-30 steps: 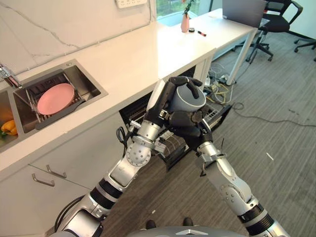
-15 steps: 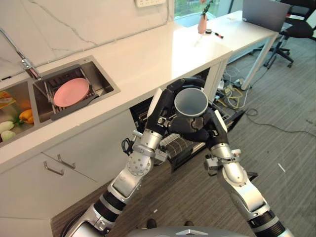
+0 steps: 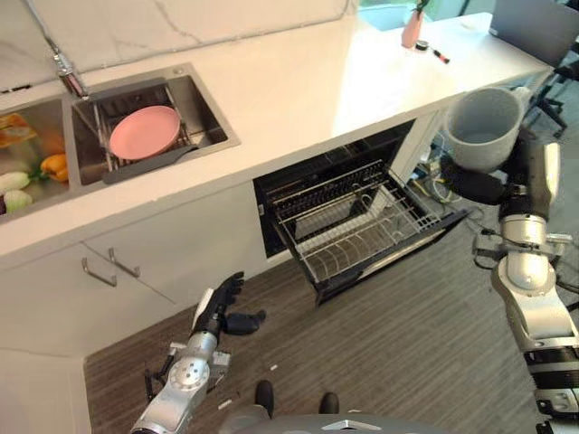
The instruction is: Place the dishes in the dishwasher.
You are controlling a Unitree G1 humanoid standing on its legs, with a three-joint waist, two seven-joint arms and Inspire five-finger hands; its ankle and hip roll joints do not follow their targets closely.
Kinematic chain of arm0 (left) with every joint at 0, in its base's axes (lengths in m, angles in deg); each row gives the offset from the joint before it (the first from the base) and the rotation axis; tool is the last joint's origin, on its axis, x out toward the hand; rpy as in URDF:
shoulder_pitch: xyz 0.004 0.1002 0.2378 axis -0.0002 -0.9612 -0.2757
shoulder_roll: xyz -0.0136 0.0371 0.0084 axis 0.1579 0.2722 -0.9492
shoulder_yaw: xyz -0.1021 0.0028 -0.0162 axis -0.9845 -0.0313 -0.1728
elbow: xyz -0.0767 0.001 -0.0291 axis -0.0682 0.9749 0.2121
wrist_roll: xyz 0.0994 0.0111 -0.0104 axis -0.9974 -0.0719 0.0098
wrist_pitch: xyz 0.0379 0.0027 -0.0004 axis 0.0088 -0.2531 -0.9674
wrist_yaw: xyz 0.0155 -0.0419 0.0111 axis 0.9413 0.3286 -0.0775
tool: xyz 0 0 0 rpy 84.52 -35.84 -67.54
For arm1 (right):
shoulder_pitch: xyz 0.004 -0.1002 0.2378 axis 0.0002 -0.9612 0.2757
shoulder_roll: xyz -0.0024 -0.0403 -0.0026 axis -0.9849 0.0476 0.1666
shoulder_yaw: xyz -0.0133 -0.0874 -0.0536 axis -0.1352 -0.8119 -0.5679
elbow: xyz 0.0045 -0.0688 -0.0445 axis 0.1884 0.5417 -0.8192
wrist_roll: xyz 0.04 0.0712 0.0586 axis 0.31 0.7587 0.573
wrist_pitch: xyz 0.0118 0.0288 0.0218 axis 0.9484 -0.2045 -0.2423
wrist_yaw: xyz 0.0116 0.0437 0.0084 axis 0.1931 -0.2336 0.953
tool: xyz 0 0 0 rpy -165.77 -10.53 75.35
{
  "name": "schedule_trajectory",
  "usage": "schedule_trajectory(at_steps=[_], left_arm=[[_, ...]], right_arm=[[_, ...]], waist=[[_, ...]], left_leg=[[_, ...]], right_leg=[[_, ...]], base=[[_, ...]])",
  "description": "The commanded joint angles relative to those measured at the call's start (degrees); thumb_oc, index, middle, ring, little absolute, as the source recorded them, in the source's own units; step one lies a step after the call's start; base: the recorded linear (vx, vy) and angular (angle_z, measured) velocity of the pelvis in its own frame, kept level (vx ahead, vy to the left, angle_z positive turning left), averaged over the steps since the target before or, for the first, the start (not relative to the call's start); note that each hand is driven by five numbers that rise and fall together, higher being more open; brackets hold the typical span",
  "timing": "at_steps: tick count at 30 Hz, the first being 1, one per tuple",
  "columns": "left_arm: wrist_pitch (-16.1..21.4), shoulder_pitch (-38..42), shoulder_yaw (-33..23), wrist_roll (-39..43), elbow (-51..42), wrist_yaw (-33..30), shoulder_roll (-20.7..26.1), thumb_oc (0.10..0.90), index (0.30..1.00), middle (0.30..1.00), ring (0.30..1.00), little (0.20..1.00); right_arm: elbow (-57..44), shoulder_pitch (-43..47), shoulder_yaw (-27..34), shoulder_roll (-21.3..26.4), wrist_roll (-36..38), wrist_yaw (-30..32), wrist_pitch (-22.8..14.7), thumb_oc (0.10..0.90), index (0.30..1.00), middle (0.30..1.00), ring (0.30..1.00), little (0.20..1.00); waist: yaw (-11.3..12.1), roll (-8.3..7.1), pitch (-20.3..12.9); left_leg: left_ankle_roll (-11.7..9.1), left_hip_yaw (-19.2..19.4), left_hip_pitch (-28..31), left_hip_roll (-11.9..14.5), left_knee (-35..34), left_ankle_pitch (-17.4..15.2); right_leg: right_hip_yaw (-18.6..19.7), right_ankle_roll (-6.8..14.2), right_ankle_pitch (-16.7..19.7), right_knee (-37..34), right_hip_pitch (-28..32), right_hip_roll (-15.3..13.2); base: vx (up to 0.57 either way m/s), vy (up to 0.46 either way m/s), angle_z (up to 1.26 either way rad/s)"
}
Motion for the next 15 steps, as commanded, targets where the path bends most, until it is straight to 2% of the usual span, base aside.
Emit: schedule_trajectory(at_steps=[1, 5, 8, 9, 10, 13, 15], left_arm=[[6.5, 8.4, 0.1, 0.1, -3.8, 1.9, -0.4, 0.800, 0.900, 0.900, 0.900, 0.900], [6.4, 8.4, -0.3, 1.7, -1.3, 2.7, -0.1, 0.800, 0.900, 0.900, 0.900, 0.900], [6.1, 7.4, -1.1, 2.6, 1.2, 3.0, -0.1, 0.800, 0.900, 0.900, 0.900, 0.900], [6.1, 7.4, -1.3, 2.6, 1.2, 3.0, -0.2, 0.800, 0.900, 0.900, 0.900, 0.900], [6.1, 7.7, -0.8, 2.2, 3.1, 3.5, 0.2, 0.800, 0.900, 0.900, 0.900, 0.900], [6.4, 8.3, -0.5, 2.0, 4.5, 3.6, 0.5, 0.800, 0.900, 0.900, 0.900, 0.900], [6.6, 9.4, 0.4, 2.4, 6.2, 3.3, 0.5, 0.800, 0.900, 0.900, 0.900, 0.900]], right_arm=[[1.7, 12.6, -7.8, 8.6, -4.3, -7.9, -1.5, 0.400, 0.300, 0.300, 0.300, 0.300], [8.6, 18.4, -14.1, 12.9, -7.4, -10.4, 0.2, 0.400, 0.300, 0.300, 0.300, 0.300], [14.0, 22.6, -19.2, 17.1, -10.2, -13.4, 1.7, 0.400, 0.300, 0.300, 0.300, 0.300], [14.2, 23.0, -19.6, 17.1, -10.2, -13.4, 1.6, 0.400, 0.300, 0.300, 0.300, 0.300], [19.9, 26.5, -23.3, 19.0, -12.5, -14.4, 2.4, 0.400, 0.300, 0.300, 0.300, 0.300], [26.6, 31.1, -27.4, 19.5, -14.8, -14.1, 2.7, 0.400, 0.300, 0.300, 0.300, 0.300], [36.5, 36.7, -31.4, 16.9, -16.1, -13.4, 3.3, 0.400, 0.300, 0.300, 0.300, 0.300]], waist=[[3.2, -2.44, -1.4], [5.0, -3.32, 1.4], [6.6, -4.58, 3.9], [6.4, -4.51, 3.9], [7.7, -5.26, 5.9], [8.4, -5.57, 7.5], [9.6, -5.70, 9.3]], left_leg=[[-4.8, 2.2, -1.8, 3.4, 0.2, 0.7], [-5.1, 1.1, -4.6, 3.6, 0.2, 2.0], [-5.3, 0.0, -6.7, 3.8, 0.2, 3.0], [-5.3, 0.0, -6.8, 3.8, 0.2, 3.0], [-5.7, -1.3, -9.0, 3.8, 0.2, 4.0], [-6.0, -2.2, -10.6, 3.9, 0.2, 4.6], [-6.1, -3.1, -12.3, 3.8, 0.2, 5.2]], right_leg=[[0.2, 7.2, 2.7, 0.8, -2.1, -2.8], [-0.8, 7.0, 3.1, 1.1, -4.4, -2.7], [-2.0, 6.9, 3.7, 1.2, -5.9, -2.6], [-2.0, 6.9, 3.7, 1.3, -5.9, -2.6], [-3.1, 6.8, 4.0, 1.3, -7.3, -2.6], [-3.9, 6.7, 4.1, 1.3, -8.6, -2.6], [-4.4, 6.6, 4.4, 1.5, -10.0, -2.4]], base=[[-0.10, -0.030, 0.08], [-0.10, -0.027, 0.16], [-0.06, -0.034, 0.24], [-0.05, -0.055, 0.31], [-0.06, -0.048, 0.28], [-0.06, -0.039, 0.33], [-0.05, -0.019, 0.22]])
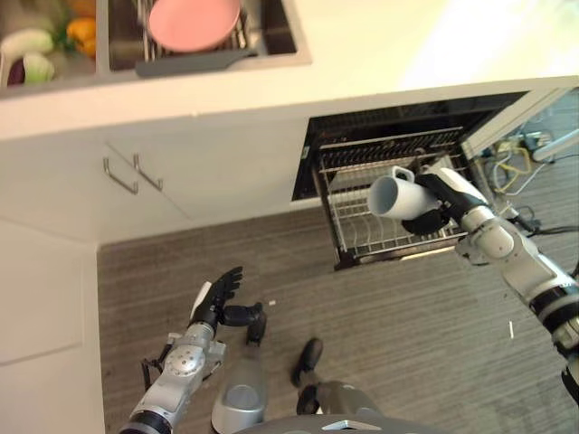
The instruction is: Place the dishes in the dishwasher.
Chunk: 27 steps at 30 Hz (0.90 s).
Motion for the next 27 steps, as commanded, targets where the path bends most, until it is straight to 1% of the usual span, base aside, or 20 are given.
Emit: schedule_trajectory(at_steps=[1, 2, 3, 4, 5, 7, 8, 9, 10, 11, 16, 19, 23, 27], left_arm=[[4.7, 4.0, 2.0, 0.4, -2.2, 0.2, -0.1, 0.800, 0.900, 0.900, 0.900, 0.900], [4.8, 4.0, 1.9, 0.4, -2.1, 0.2, -0.1, 0.800, 0.900, 0.900, 0.900, 0.900], [4.7, 5.1, 2.4, 0.5, -0.8, -0.1, -0.1, 0.800, 0.900, 0.900, 0.900, 0.900], [4.7, 5.2, 2.3, 0.5, -0.7, -0.1, -0.2, 0.800, 0.900, 0.900, 0.900, 0.900], [4.8, 6.8, 2.9, 0.6, 1.1, -0.6, -0.8, 0.800, 0.900, 0.900, 0.900, 0.900], [4.7, 8.5, 3.8, 0.9, 2.9, -0.9, -1.4, 0.800, 0.900, 0.900, 0.900, 0.900], [4.8, 8.6, 3.7, 0.9, 3.0, -0.9, -1.4, 0.800, 0.900, 0.900, 0.900, 0.900], [4.8, 10.2, 4.5, 1.1, 5.2, -1.5, -2.1, 0.800, 0.900, 0.900, 0.900, 0.900], [4.8, 11.1, 4.8, 1.2, 6.2, -1.8, -2.6, 0.800, 0.900, 0.900, 0.900, 0.900], [4.7, 11.7, 5.3, 1.1, 7.2, -1.9, -2.7, 0.800, 0.900, 0.900, 0.900, 0.900], [4.5, 13.9, 6.8, 0.1, 11.3, -2.0, -3.7, 0.800, 0.900, 0.900, 0.900, 0.900], [4.4, 13.7, 6.6, -0.9, 13.0, -2.1, -3.5, 0.800, 0.900, 0.900, 0.900, 0.900], [3.2, 11.3, 4.7, -3.4, 17.8, -1.5, -3.6, 0.800, 0.900, 0.900, 0.900, 0.900], [2.4, 8.7, 2.7, -4.6, 21.3, -1.2, -4.4, 0.800, 0.900, 0.900, 0.900, 0.900]], right_arm=[[6.5, 14.5, -1.8, 2.0, -2.9, 3.5, -1.2, 0.400, 0.300, 0.300, 0.300, 0.300], [6.9, 14.9, -2.1, 1.8, -2.9, 3.5, -1.3, 0.400, 0.300, 0.300, 0.300, 0.300], [12.3, 19.1, -4.7, -0.4, -4.3, 3.9, -0.8, 0.400, 0.300, 0.300, 0.300, 0.300], [12.6, 19.5, -5.0, -0.5, -4.2, 3.9, -0.9, 0.400, 0.300, 0.300, 0.300, 0.300], [16.9, 22.7, -6.8, -3.4, -5.5, 4.6, -0.8, 0.400, 0.300, 0.300, 0.300, 0.300], [20.6, 25.9, -8.2, -6.4, -6.6, 5.2, -0.2, 0.400, 0.300, 0.300, 0.300, 0.300], [20.8, 26.1, -8.4, -6.5, -6.6, 5.3, -0.3, 0.400, 0.300, 0.300, 0.300, 0.300], [23.2, 28.2, -8.6, -9.3, -6.3, 5.7, 0.0, 0.400, 0.300, 0.300, 0.300, 0.300], [24.9, 28.9, -8.9, -10.8, -6.2, 6.0, 0.0, 0.521, 0.481, 0.481, 0.481, 0.481], [25.6, 30.2, -9.4, -12.0, -6.0, 5.7, 0.1, 0.800, 0.900, 0.900, 0.900, 0.900], [27.8, 32.4, -10.9, -16.4, -6.7, 6.3, 0.1, 0.800, 0.900, 0.900, 0.900, 0.900], [27.3, 32.3, -11.6, -16.7, -7.9, 6.4, 0.2, 0.800, 0.900, 0.900, 0.900, 0.900], [23.2, 29.4, -11.0, -15.8, -9.4, 5.4, 0.5, 0.800, 0.900, 0.900, 0.900, 0.900], [19.3, 25.9, -8.8, -14.9, -10.5, 5.4, 0.8, 0.800, 0.900, 0.900, 0.900, 0.900]], waist=[[2.0, -0.72, -0.5], [1.9, -0.70, -0.4], [2.6, -0.75, 0.6], [2.5, -0.73, 0.6], [3.0, -0.81, 1.4], [3.6, -0.89, 2.0], [3.5, -0.88, 2.1], [3.7, -0.89, 2.5], [3.8, -0.94, 2.6], [3.8, -1.04, 2.6], [3.2, -1.45, 2.1], [2.8, -1.62, 1.6], [1.5, -2.14, -1.2], [0.0, -1.90, -3.4]], left_leg=[[-5.0, 3.1, -1.6, 3.2, -0.3, 2.1], [-5.0, 3.1, -1.6, 3.2, -0.3, 2.1], [-5.0, 3.0, -2.5, 3.3, -0.3, 2.3], [-5.0, 3.0, -2.5, 3.3, -0.3, 2.3], [-5.0, 3.0, -3.2, 3.5, -0.3, 2.6], [-5.1, 2.7, -3.9, 3.5, -0.3, 2.8], [-5.1, 2.7, -3.9, 3.5, -0.3, 2.8], [-5.1, 2.6, -4.2, 3.6, -0.3, 2.9], [-5.1, 2.6, -4.3, 3.7, -0.3, 2.9], [-5.1, 2.5, -4.4, 3.7, -0.3, 3.0], [-5.1, 2.9, -3.8, 4.0, -0.3, 2.7], [-5.1, 3.4, -3.3, 4.2, -0.3, 2.5], [-4.9, 5.3, -0.3, 4.7, -0.3, 1.4], [-4.8, 7.5, 2.6, 4.9, -0.3, 0.6]], right_leg=[[1.4, 7.0, 3.7, 1.5, -2.1, -3.7], [1.4, 7.0, 3.7, 1.5, -2.1, -3.7], [1.7, 6.9, 3.9, 1.5, -3.2, -3.4], [1.8, 6.9, 3.9, 1.5, -3.3, -3.4], [2.1, 6.9, 4.2, 1.5, -4.1, -3.2], [2.4, 6.8, 4.3, 1.4, -4.7, -3.0], [2.4, 6.8, 4.3, 1.4, -4.7, -3.0], [2.5, 6.8, 4.4, 1.4, -5.2, -2.8], [2.6, 6.8, 4.5, 1.3, -5.4, -2.8], [2.7, 6.7, 4.5, 1.3, -5.4, -2.7], [3.5, 6.5, 4.1, 1.2, -5.2, -2.4], [3.9, 6.5, 4.0, 1.2, -4.9, -2.3], [5.2, 6.6, 3.8, 0.9, -3.2, -2.0], [6.3, 6.7, 3.7, 0.8, -1.5, -2.1]], base=[[-0.03, -0.004, 0.06], [-0.05, -0.007, 0.07], [-0.03, -0.002, 0.03], [-0.06, -0.001, 0.01], [-0.04, -0.001, 0.00], [-0.03, -0.003, -0.01], [0.00, 0.000, 0.00], [0.00, 0.000, 0.00], [-0.02, -0.007, 0.05], [0.00, 0.000, 0.00], [0.00, 0.003, 0.02], [0.00, 0.000, 0.00], [0.06, 0.015, -0.19], [0.05, 0.024, -0.33]])
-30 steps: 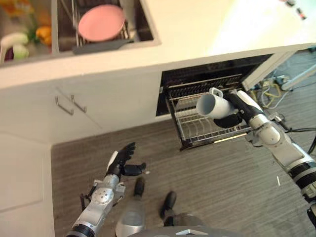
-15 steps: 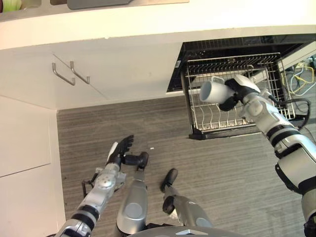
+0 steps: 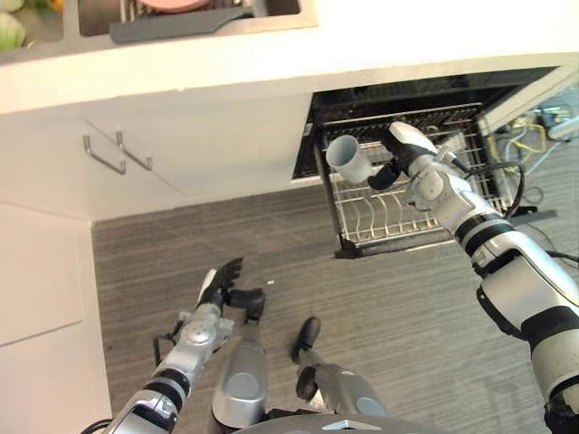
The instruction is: Place the dishes in the dishwasher.
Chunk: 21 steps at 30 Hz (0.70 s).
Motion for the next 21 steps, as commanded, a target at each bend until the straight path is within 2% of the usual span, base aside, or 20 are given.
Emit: schedule_trajectory(at_steps=[1, 4, 5, 7, 8, 9, 10, 11, 12, 13, 14, 15, 19, 21], left_arm=[[1.5, -3.3, 1.8, -2.6, 0.6, 0.4, -0.9, 0.800, 0.900, 0.900, 0.900, 0.900], [0.9, -5.4, 0.0, -3.0, 3.4, 0.8, -2.1, 0.800, 0.900, 0.900, 0.900, 0.900], [0.8, -5.5, -0.4, -3.5, 4.7, 0.8, -2.7, 0.800, 0.900, 0.900, 0.900, 0.900], [0.5, -6.0, -1.6, -4.2, 6.5, 0.6, -3.6, 0.800, 0.900, 0.900, 0.900, 0.900], [0.5, -6.0, -1.6, -4.2, 6.5, 0.6, -3.6, 0.800, 0.900, 0.900, 0.900, 0.900], [0.4, -5.9, -2.3, -4.8, 7.6, 0.5, -4.3, 0.800, 0.900, 0.900, 0.900, 0.900], [0.4, -6.9, -3.7, -6.3, 8.8, 0.3, -5.2, 0.800, 0.900, 0.900, 0.900, 0.900], [0.4, -6.5, -4.5, -6.7, 10.3, -0.1, -5.9, 0.800, 0.900, 0.900, 0.900, 0.900], [0.5, -6.5, -4.2, -6.6, 10.4, -0.1, -5.8, 0.800, 0.900, 0.900, 0.900, 0.900], [0.5, -6.6, -4.8, -6.6, 10.9, -0.1, -5.9, 0.800, 0.900, 0.900, 0.900, 0.900], [-0.2, -7.3, -6.8, -7.2, 12.8, -0.7, -7.0, 0.800, 0.900, 0.900, 0.900, 0.900], [-0.4, -7.6, -7.6, -7.9, 13.7, -1.2, -7.5, 0.800, 0.900, 0.900, 0.900, 0.900], [0.7, -9.3, -7.9, -7.9, 12.4, -2.3, -7.7, 0.800, 0.900, 0.900, 0.900, 0.900], [1.4, -9.4, -7.0, -8.2, 10.5, -2.6, -7.2, 0.800, 0.900, 0.900, 0.900, 0.900]], right_arm=[[-0.5, -0.3, 0.5, 4.0, -1.8, 2.7, -0.6, 0.800, 0.900, 0.900, 0.900, 0.900], [-5.1, -3.8, 2.0, 6.1, -3.7, 2.0, -0.4, 0.800, 0.900, 0.900, 0.900, 0.900], [-7.3, -5.7, 3.4, 6.4, -3.2, 2.4, -0.7, 0.800, 0.900, 0.900, 0.900, 0.900], [-18.6, -11.8, 8.1, 8.9, 0.2, 2.6, -2.1, 0.800, 0.900, 0.900, 0.900, 0.900], [-18.6, -11.8, 8.1, 8.9, 0.2, 2.6, -2.1, 0.800, 0.900, 0.900, 0.900, 0.900], [-24.6, -17.1, 11.5, 9.1, 2.0, 3.2, -3.5, 0.800, 0.900, 0.900, 0.900, 0.900], [-39.9, -30.7, 23.2, 10.2, 8.8, 4.0, -7.8, 0.800, 0.900, 0.900, 0.900, 0.900], [-44.3, -38.4, 30.3, 6.1, 14.0, 4.9, -10.6, 0.800, 0.900, 0.900, 0.900, 0.900], [-44.7, -38.9, 30.7, 6.1, 14.0, 4.8, -10.5, 0.800, 0.900, 0.900, 0.900, 0.900], [-45.9, -42.9, 33.6, 2.9, 16.4, 4.7, -11.9, 0.800, 0.900, 0.900, 0.900, 0.900], [-54.5, -49.4, 39.7, -3.9, 20.5, 5.0, -14.7, 0.800, 0.900, 0.900, 0.900, 0.900], [-57.4, -51.4, 41.8, -7.2, 23.7, 4.9, -16.5, 0.800, 0.900, 0.900, 0.900, 0.900], [-65.5, -53.0, 40.4, -14.6, 30.1, 3.7, -21.0, 0.800, 0.900, 0.900, 0.900, 0.900], [-67.7, -52.4, 40.5, -15.2, 30.1, 4.7, -22.8, 0.800, 0.900, 0.900, 0.900, 0.900]], waist=[[-0.2, -1.10, -7.8], [-1.5, -0.42, -9.8], [-1.9, -0.17, -10.1], [-3.2, 0.40, -11.0], [-3.2, 0.40, -11.0], [-3.7, 0.77, -11.2], [-4.7, 1.81, -12.0], [-5.1, 2.47, -12.3], [-4.9, 2.36, -12.5], [-4.9, 2.80, -13.0], [-5.1, 3.59, -13.6], [-5.2, 4.15, -13.8], [-3.4, 5.31, -13.3], [-2.8, 5.70, -12.4]], left_leg=[[-4.7, 3.4, -1.0, 4.0, 0.0, 0.3], [-4.7, 4.8, 1.2, 4.1, 0.0, -0.2], [-4.7, 5.0, 1.5, 4.0, 0.0, -0.2], [-4.6, 5.3, 2.4, 4.1, 0.0, -0.4], [-4.6, 5.3, 2.4, 4.1, 0.0, -0.4], [-4.5, 5.4, 2.8, 4.0, 0.0, -0.6], [-4.3, 5.2, 3.8, 3.8, 0.0, -1.2], [-4.1, 4.9, 4.1, 3.6, 0.0, -1.3], [-4.1, 4.9, 3.8, 3.6, 0.0, -1.1], [-4.0, 4.6, 4.0, 3.4, 0.0, -1.3], [-3.8, 4.2, 4.6, 3.4, 0.0, -1.6], [-3.7, 4.2, 5.0, 3.4, 0.0, -1.7], [-3.6, 3.2, 6.0, 2.8, 1.0, -1.9], [-4.3, 2.0, 3.0, 1.9, 3.6, -1.5]], right_leg=[[1.1, 6.2, 2.4, 0.8, -3.4, -2.5], [2.0, 6.3, 2.1, 0.7, -1.9, -2.5], [2.1, 6.4, 2.0, 0.7, -1.5, -2.6], [2.4, 6.5, 1.9, 0.7, -0.9, -2.7], [2.4, 6.5, 1.9, 0.7, -0.9, -2.7], [2.4, 6.6, 1.8, 0.7, -0.5, -2.8], [2.2, 6.7, 1.3, 0.7, 0.7, -3.0], [1.9, 6.7, 1.0, 0.7, 1.2, -3.2], [1.9, 6.7, 1.2, 0.7, 1.0, -3.3], [1.5, 6.8, 1.0, 0.7, 1.4, -3.5], [0.7, 6.7, 0.4, 0.7, 2.4, -3.8], [0.5, 6.7, 0.2, 0.7, 2.8, -3.9], [-0.2, 6.3, -0.6, 0.7, 4.7, -4.4], [-2.5, 6.1, -0.9, 0.7, 4.8, -5.3]], base=[[0.02, 0.012, -0.30], [0.06, 0.025, -0.23], [0.02, 0.011, -0.20], [0.02, 0.014, -0.14], [0.03, 0.017, -0.12], [0.05, 0.017, -0.09], [0.07, 0.022, -0.06], [0.05, 0.017, 0.07], [0.04, 0.008, 0.15], [0.07, -0.009, -0.01], [0.10, -0.008, -0.09], [0.10, -0.006, 0.02], [0.03, 0.003, 0.15], [-0.08, -0.019, 0.25]])
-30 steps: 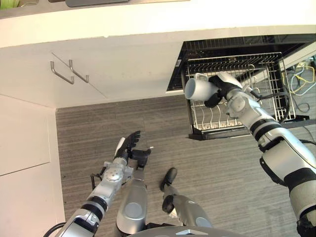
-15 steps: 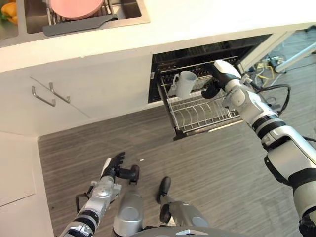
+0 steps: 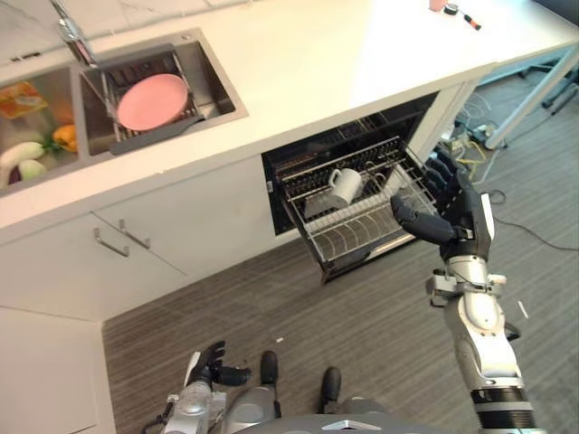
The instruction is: Place the dishes in the dishwasher.
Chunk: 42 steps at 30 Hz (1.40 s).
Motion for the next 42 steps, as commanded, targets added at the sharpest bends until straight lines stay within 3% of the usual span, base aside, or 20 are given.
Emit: schedule_trajectory(at_steps=[1, 2, 3, 4, 5, 6, 10, 11, 12, 14, 15, 17, 21, 23, 31, 33, 36, 38, 40, 42], left_arm=[[3.0, 3.3, 4.2, -2.0, -0.4, -1.9, 2.9, 0.800, 0.900, 0.900, 0.900, 0.900], [3.0, 4.1, 5.4, -3.0, -0.2, -1.9, 2.6, 0.800, 0.900, 0.900, 0.900, 0.900], [3.0, 4.3, 5.4, -3.0, -0.1, -1.9, 2.6, 0.800, 0.900, 0.900, 0.900, 0.900], [2.7, 5.4, 6.6, -4.5, 0.1, -1.9, 1.8, 0.800, 0.900, 0.900, 0.900, 0.900], [2.5, 6.0, 6.3, -5.2, 0.8, -2.0, 1.5, 0.800, 0.900, 0.900, 0.900, 0.900], [2.5, 6.3, 6.2, -5.8, 1.1, -2.2, 1.3, 0.800, 0.900, 0.900, 0.900, 0.900], [2.8, 4.8, 5.9, -8.3, 2.1, -2.3, 1.3, 0.800, 0.900, 0.900, 0.900, 0.900], [2.1, 4.4, 6.5, -10.3, 3.1, -1.8, 1.5, 0.800, 0.900, 0.900, 0.900, 0.900], [2.0, 4.6, 6.8, -10.8, 4.0, -1.7, 1.4, 0.800, 0.900, 0.900, 0.900, 0.900], [2.0, 5.1, 6.0, -9.5, 5.6, -2.2, 0.7, 0.800, 0.900, 0.900, 0.900, 0.900], [2.0, 5.5, 5.1, -7.9, 7.4, -2.2, -0.2, 0.800, 0.900, 0.900, 0.900, 0.900], [1.6, 6.1, 5.0, -6.9, 9.4, -1.2, -1.1, 0.800, 0.900, 0.900, 0.900, 0.900], [1.4, 6.2, 5.5, -8.0, 10.3, 0.4, -0.7, 0.800, 0.900, 0.900, 0.900, 0.900], [1.2, 5.4, 3.8, -7.1, 12.0, 1.2, -0.3, 0.800, 0.900, 0.900, 0.900, 0.900], [0.8, 4.0, 2.0, -8.4, 13.7, 0.2, -0.2, 0.800, 0.900, 0.900, 0.900, 0.900], [0.9, 5.4, 4.6, -11.1, 13.0, 0.6, 0.2, 0.800, 0.900, 0.900, 0.900, 0.900], [0.6, 6.8, 7.9, -15.7, 11.3, 1.0, 1.3, 0.800, 0.900, 0.900, 0.900, 0.900], [0.7, 7.0, 7.2, -14.6, 11.0, 0.5, 1.4, 0.800, 0.900, 0.900, 0.900, 0.900], [0.7, 6.8, 6.9, -13.9, 11.3, 0.4, 1.1, 0.800, 0.900, 0.900, 0.900, 0.900], [1.1, 6.6, 4.8, -10.7, 12.2, -0.4, 0.2, 0.800, 0.900, 0.900, 0.900, 0.900]], right_arm=[[-8.3, 10.7, -0.7, 2.3, 0.2, 0.0, -12.3, 0.800, 0.900, 0.900, 0.900, 0.900], [-9.9, 11.7, -0.3, 2.1, -0.1, 1.0, -12.7, 0.800, 0.900, 0.900, 0.900, 0.900], [-9.9, 11.7, -0.2, 2.1, -0.1, 1.0, -12.7, 0.800, 0.900, 0.900, 0.900, 0.900], [-10.0, 13.2, -0.9, 1.9, -0.2, 1.8, -13.1, 0.800, 0.900, 0.900, 0.900, 0.900], [-10.7, 14.0, -0.4, 2.2, -1.6, 3.4, -13.1, 0.800, 0.900, 0.900, 0.900, 0.900], [-10.8, 14.6, -0.1, 2.1, -2.2, 3.6, -12.9, 0.800, 0.900, 0.900, 0.900, 0.900], [-11.1, 14.0, 0.6, 3.4, -7.9, 4.9, -12.1, 0.800, 0.900, 0.900, 0.900, 0.900], [-12.7, 11.7, 3.1, 3.2, -10.5, 5.9, -12.0, 0.800, 0.900, 0.900, 0.900, 0.900], [-13.5, 10.1, 4.2, 3.0, -11.0, 5.7, -11.8, 0.800, 0.900, 0.900, 0.900, 0.900], [-15.0, 6.7, 7.6, 3.6, -13.9, 6.1, -11.1, 0.800, 0.900, 0.900, 0.900, 0.900], [-15.6, 5.2, 9.5, 3.4, -14.4, 6.7, -11.1, 0.800, 0.900, 0.900, 0.900, 0.900], [-16.2, 4.6, 11.3, 2.2, -13.9, 7.6, -11.4, 0.800, 0.900, 0.900, 0.900, 0.900], [-15.8, 5.6, 12.7, 1.0, -14.9, 9.0, -11.7, 0.800, 0.900, 0.900, 0.900, 0.900], [-15.0, 6.1, 13.2, 0.9, -15.1, 10.0, -11.6, 0.800, 0.900, 0.900, 0.900, 0.900], [-16.0, 5.7, 15.4, 3.2, -15.6, 10.2, -11.6, 0.800, 0.900, 0.900, 0.900, 0.900], [-16.4, 6.8, 14.7, 3.6, -12.9, 9.5, -12.3, 0.800, 0.900, 0.900, 0.900, 0.900], [-15.5, 8.2, 12.4, 4.8, -11.4, 7.8, -12.0, 0.800, 0.900, 0.900, 0.900, 0.900], [-15.9, 9.4, 11.9, 6.2, -12.1, 7.6, -11.7, 0.800, 0.900, 0.900, 0.900, 0.900], [-15.3, 10.0, 11.3, 7.2, -12.6, 8.1, -11.4, 0.800, 0.900, 0.900, 0.900, 0.900], [-15.3, 8.9, 11.1, 7.5, -12.7, 7.3, -11.4, 0.800, 0.900, 0.900, 0.900, 0.900]], waist=[[3.4, -3.42, 0.2], [2.8, -3.27, 0.4], [2.5, -3.26, 0.1], [0.3, -2.92, -0.8], [-1.3, -2.75, -2.0], [-1.4, -2.69, -2.5], [0.9, -3.20, -3.7], [-0.1, -3.10, -3.4], [-1.6, -2.65, -3.1], [-6.4, -1.78, -2.2], [-8.2, -1.45, -2.2], [-9.5, -1.17, -1.7], [-10.0, -1.54, -2.2], [-9.3, -2.53, -2.9], [-9.2, -1.51, -5.0], [-9.9, -1.81, -3.5], [-8.8, -2.04, -1.8], [-7.6, -1.85, -1.4], [-7.6, -1.17, -1.7], [-7.4, -1.87, -1.7]], left_leg=[[-4.0, 0.4, -3.2, 1.7, 6.8, -0.2], [-3.7, 3.7, -6.4, 1.2, 9.8, -0.3], [-3.6, 3.5, -7.2, 1.1, 10.2, -0.2], [-2.7, 16.7, -8.4, 2.9, 11.6, -0.2], [-2.5, 23.9, -7.4, 4.2, 11.4, -1.5], [-1.9, 27.3, -7.5, 4.5, 11.7, -1.2], [1.4, 24.4, -5.1, 0.6, 7.9, -3.1], [3.7, 22.0, -1.8, -1.5, 6.3, -4.9], [4.4, 20.4, 0.5, -2.3, 5.5, -5.5], [5.3, 15.5, 4.5, -3.2, 2.2, -4.8], [4.8, 12.3, 5.6, -3.4, 1.0, -4.7], [4.5, 9.4, 6.5, -3.6, 0.5, -4.9], [3.8, 7.8, 8.0, -3.2, 0.2, -6.3], [3.1, 6.5, 10.0, -3.4, 0.2, -7.7], [1.6, 7.1, 10.8, -2.0, 3.7, -9.2], [-1.5, 7.9, 6.9, 0.2, 15.5, -8.3], [-2.9, 4.9, 2.0, 0.5, 24.4, -6.5], [-1.8, 2.2, -1.6, -2.9, 20.2, -8.5], [-0.6, 2.0, -1.1, -3.9, 15.5, -8.2], [-0.2, 1.6, -1.5, -3.9, 15.9, -8.4]], right_leg=[[-4.3, 6.7, -0.2, 0.8, 0.9, -5.5], [-6.5, 6.6, -0.4, 0.8, 0.7, -6.2], [-6.8, 6.6, -0.2, 0.8, 0.2, -6.2], [-10.3, 6.4, -1.2, 0.7, 0.6, -6.3], [-10.8, 6.6, -2.8, 0.9, 1.3, -5.8], [-12.0, 6.0, -3.3, 1.0, 2.1, -5.3], [-13.9, 6.9, -4.7, 6.1, 4.6, -6.2], [-13.5, 8.3, -2.5, 20.5, 2.6, -10.0], [-11.6, 8.7, -1.5, 25.9, 0.4, -10.9], [-0.7, 8.3, -1.0, 34.6, -7.2, -5.1], [4.9, 8.2, -2.2, 34.0, -10.3, -0.6], [7.4, 7.6, -2.4, 31.7, -13.7, 0.3], [7.4, 6.7, -2.4, 22.4, -15.5, -0.7], [6.9, 7.5, 0.6, 15.0, -14.0, -1.5], [8.4, 5.7, -1.0, 10.5, -7.1, 0.3], [8.6, 4.5, -0.9, 7.9, -5.0, -0.1], [10.3, 3.5, -0.7, 3.9, -2.0, 0.2], [11.5, 4.2, 0.0, 1.9, -1.1, -0.3], [12.2, 4.8, 0.5, 1.6, -1.4, 0.2], [13.1, 4.7, 0.0, 2.4, -1.3, -0.3]], base=[[-0.17, -0.028, 0.70], [-0.13, -0.017, 1.13], [-0.07, 0.035, 1.82], [0.10, 0.067, 2.15], [0.16, 0.118, 2.28], [0.23, 0.136, 2.09], [0.28, 0.208, 0.50], [0.37, 0.263, 0.43], [0.40, 0.314, 0.97], [0.26, 0.126, 1.56], [0.31, 0.050, 1.95], [0.22, -0.031, 1.38], [0.21, -0.090, 0.45], [0.28, -0.124, 0.21], [0.16, -0.126, -0.08], [0.07, -0.163, -0.04], [0.08, -0.124, -0.02], [0.12, -0.034, -0.39], [0.14, 0.024, -0.80], [0.16, 0.012, -0.42]])
